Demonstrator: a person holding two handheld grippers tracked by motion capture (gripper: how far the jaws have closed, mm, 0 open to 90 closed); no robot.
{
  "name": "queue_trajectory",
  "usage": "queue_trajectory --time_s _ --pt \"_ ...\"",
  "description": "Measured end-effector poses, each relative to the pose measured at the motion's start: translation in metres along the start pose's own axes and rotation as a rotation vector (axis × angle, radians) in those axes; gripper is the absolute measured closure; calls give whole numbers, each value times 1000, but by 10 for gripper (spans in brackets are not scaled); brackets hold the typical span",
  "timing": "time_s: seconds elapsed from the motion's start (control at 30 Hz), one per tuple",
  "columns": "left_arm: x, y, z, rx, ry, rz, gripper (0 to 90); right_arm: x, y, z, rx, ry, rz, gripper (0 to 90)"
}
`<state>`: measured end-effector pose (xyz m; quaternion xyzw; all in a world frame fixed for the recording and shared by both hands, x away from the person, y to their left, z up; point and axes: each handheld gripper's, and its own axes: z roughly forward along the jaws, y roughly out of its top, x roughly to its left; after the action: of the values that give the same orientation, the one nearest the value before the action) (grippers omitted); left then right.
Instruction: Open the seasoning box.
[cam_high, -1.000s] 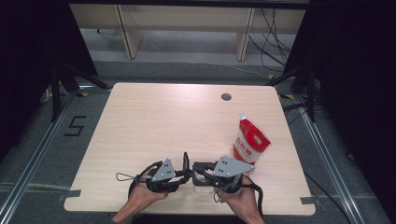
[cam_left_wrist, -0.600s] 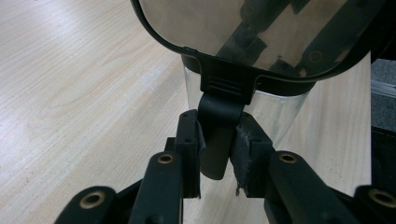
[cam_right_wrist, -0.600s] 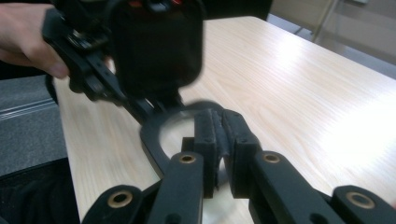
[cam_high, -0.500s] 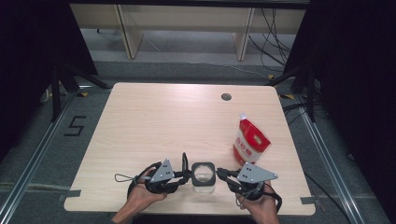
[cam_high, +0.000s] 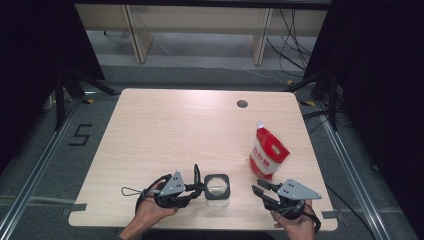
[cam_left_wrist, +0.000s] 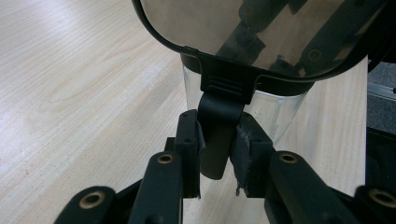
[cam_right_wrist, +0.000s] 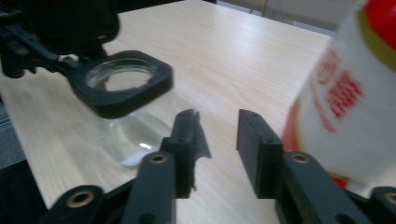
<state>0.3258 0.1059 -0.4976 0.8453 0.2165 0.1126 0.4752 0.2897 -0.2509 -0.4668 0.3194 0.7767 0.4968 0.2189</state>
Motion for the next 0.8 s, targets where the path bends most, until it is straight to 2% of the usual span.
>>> queue_trajectory --time_s 0.03,0.07,0.1,0.13,0.17,0.2,0.23,0.27,0.3,0.33,0.37,0.4,0.43,0.5,0.53,0.57,0.6,0.63,0.67,0.7,0.73,0.77,0.8 --pt "1 0 0 -3 -1 15 728 0 -3 -4 15 -16 58 648" --pt "0 0 0 -3 0 5 728 0 -3 -4 15 -16 58 648" --pt "1 0 0 -2 -1 12 728 -6 -4 -6 12 -22 34 634" --pt "1 0 0 -3 -1 10 728 -6 -4 -6 12 -22 34 634" --pt "2 0 -1 1 0 32 727 -4 -5 -8 27 -25 61 625" --pt "1 0 -1 -2 1 13 727 -6 -7 -8 17 -26 64 621" --pt "0 0 -1 -3 2 18 727 -7 -7 -8 17 -22 49 617" --pt "1 0 -2 5 5 35 727 -6 -8 -10 26 -30 69 610" --pt "0 0 -2 10 9 25 727 -9 -9 -9 4 -30 53 603" --pt "0 -1 -2 8 7 14 727 -9 -10 -11 23 -29 59 599" --pt "0 -1 -2 6 3 10 726 -10 -10 -10 15 -33 52 595" --pt "0 -1 -2 6 -5 2 726 -9 -11 -11 12 -36 74 586" --pt "0 -1 -2 6 -1 6 726 -12 -12 -12 10 -45 42 576" --pt "-1 -1 -2 1 -7 -2 724 -11 -14 -14 12 -48 96 538" --pt "-1 -1 -2 1 -7 -2 723 -14 -14 -15 -1 -67 80 528" --pt "-1 -1 -2 2 -5 -2 723 -14 -14 -15 -1 -67 80 528" --pt "-1 -1 -2 2 -4 -2 721 -12 -15 -17 17 -70 127 517" --pt "-2 -1 -3 3 -6 -7 718 -14 -16 -18 7 -72 126 503" --pt "0 -1 -3 5 -10 13 713 -17 -16 -18 -6 -84 116 483" --pt "0 -1 -4 14 -11 5 704 -15 -16 -19 -2 -93 142 468" --pt "-2 -2 -4 10 -16 -14 687 -18 -16 -20 -2 -105 127 447" --pt "-1 -1 -4 7 -5 9 663 -18 -17 -20 2 -113 144 429" --pt "-4 -2 -4 0 2 -44 627 -20 -18 -20 -8 -126 140 417"
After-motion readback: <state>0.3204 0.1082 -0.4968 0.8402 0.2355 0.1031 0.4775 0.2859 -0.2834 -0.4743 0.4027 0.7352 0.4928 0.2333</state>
